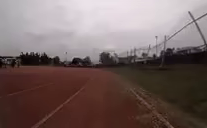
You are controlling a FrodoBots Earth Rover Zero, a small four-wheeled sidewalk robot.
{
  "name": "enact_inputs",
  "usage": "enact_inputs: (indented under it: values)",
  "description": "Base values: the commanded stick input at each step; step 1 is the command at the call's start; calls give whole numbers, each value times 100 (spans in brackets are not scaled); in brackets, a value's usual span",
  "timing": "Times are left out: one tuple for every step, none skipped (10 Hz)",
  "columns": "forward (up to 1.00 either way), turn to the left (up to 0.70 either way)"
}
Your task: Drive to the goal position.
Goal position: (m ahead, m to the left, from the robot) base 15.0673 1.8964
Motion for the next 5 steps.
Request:
enact_inputs:
  values:
    - [70,0]
    - [70,0]
    - [70,0]
    - [70,0]
    - [70,0]
